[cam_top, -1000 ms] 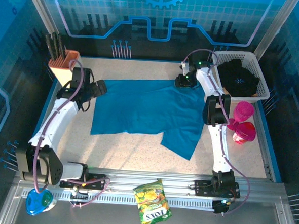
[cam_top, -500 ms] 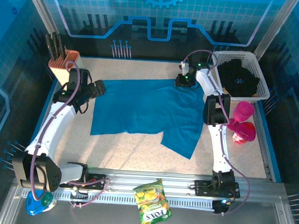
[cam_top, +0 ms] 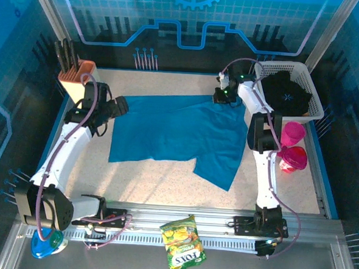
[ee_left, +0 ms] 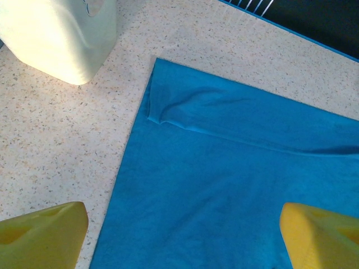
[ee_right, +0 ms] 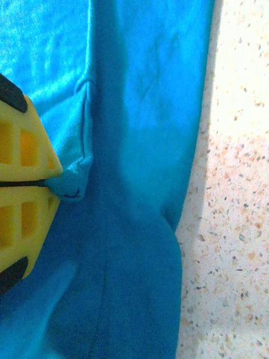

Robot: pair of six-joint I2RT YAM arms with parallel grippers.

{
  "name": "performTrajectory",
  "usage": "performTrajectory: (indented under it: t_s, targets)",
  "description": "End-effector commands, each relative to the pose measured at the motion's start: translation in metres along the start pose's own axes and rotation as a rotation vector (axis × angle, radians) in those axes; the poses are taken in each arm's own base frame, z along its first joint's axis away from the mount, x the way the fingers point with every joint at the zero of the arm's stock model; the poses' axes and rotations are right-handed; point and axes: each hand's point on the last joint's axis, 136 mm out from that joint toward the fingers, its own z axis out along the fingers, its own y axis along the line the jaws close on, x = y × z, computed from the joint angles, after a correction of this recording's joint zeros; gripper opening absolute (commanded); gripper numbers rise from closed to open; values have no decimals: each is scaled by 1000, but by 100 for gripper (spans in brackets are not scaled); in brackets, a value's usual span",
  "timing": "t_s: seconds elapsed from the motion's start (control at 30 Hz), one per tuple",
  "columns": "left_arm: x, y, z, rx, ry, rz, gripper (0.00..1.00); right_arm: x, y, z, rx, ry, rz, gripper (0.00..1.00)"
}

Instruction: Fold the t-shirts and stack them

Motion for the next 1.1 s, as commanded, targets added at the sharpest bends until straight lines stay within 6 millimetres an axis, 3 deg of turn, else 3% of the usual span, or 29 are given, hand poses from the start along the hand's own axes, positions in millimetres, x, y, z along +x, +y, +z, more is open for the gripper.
performTrajectory:
  t_s: [0.0,0.2,0.33,0.43,0.57,0.67,0.83,0.93,1.07]
  targets:
    - [-5,-7,-11,26,-11,1,90,-10,21,-30,-5,-64,6,9]
    - [3,-5,-8,27,1,13,90,20,40,-30,11,-18,89,14]
    - [10,-3,-3,23,15,23,90,52,48,-19,-1,30,188,18]
    - [14,-1,-1,17,22,30,90,74,54,-15,9,55,238,28]
    - [16,-1,0,20,24,23,90,87,57,-27,86,54,231,34]
    - [15,-2,-1,28,18,17,90,82,57,-52,145,14,211,34]
    - [15,-4,-2,39,16,2,90,56,54,-88,204,-77,167,38]
    - [16,-5,-2,44,18,-4,90,35,51,-85,185,-87,150,35]
    - [18,-4,-1,43,23,-5,90,14,45,-49,116,-46,135,23]
